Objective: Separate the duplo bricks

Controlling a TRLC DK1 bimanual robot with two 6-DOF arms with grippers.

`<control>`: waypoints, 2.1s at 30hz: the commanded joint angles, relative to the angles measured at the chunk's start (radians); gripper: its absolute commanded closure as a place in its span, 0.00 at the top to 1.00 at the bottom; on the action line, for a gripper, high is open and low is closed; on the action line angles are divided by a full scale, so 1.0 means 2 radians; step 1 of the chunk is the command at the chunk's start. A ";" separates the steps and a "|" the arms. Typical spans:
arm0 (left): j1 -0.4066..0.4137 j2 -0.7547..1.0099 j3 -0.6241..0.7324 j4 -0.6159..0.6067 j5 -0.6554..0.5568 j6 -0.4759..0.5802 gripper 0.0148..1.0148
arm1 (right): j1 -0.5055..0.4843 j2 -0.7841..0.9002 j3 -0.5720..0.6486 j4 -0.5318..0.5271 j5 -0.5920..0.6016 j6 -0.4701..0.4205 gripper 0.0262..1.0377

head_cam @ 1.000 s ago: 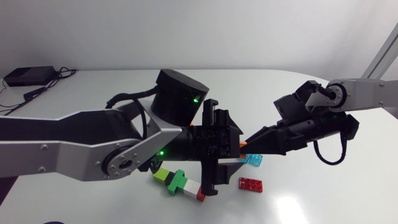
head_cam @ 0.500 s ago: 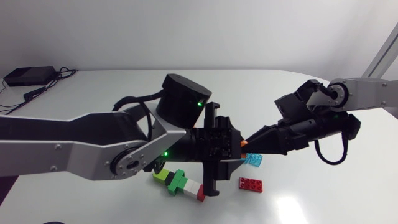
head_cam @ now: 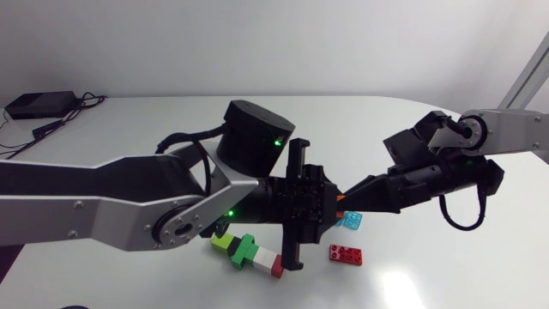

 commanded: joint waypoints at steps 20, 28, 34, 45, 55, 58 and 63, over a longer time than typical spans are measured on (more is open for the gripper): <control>0.033 0.089 0.015 -0.105 -0.164 0.343 0.27 | -0.100 -0.085 -0.042 -0.022 0.023 -0.086 0.96; 0.019 0.142 0.051 -0.161 -0.250 0.473 0.27 | -0.146 -0.078 -0.048 -0.119 0.017 -0.206 0.96; 0.013 0.176 0.102 -0.212 -0.275 0.504 0.28 | -0.161 -0.080 -0.051 -0.131 0.015 -0.223 0.96; 0.003 0.224 0.120 -0.240 -0.288 0.510 0.29 | -0.181 -0.056 -0.033 -0.212 0.005 -0.316 0.96; -0.003 0.244 0.138 -0.241 -0.288 0.491 0.82 | -0.181 -0.055 -0.033 -0.213 0.003 -0.319 0.96; -0.004 0.242 0.144 -0.244 -0.288 0.486 0.90 | -0.180 -0.055 -0.034 -0.214 0.002 -0.319 0.96; 0.002 0.220 0.166 -0.260 -0.282 0.470 0.95 | -0.181 -0.055 -0.035 -0.219 0.002 -0.326 0.96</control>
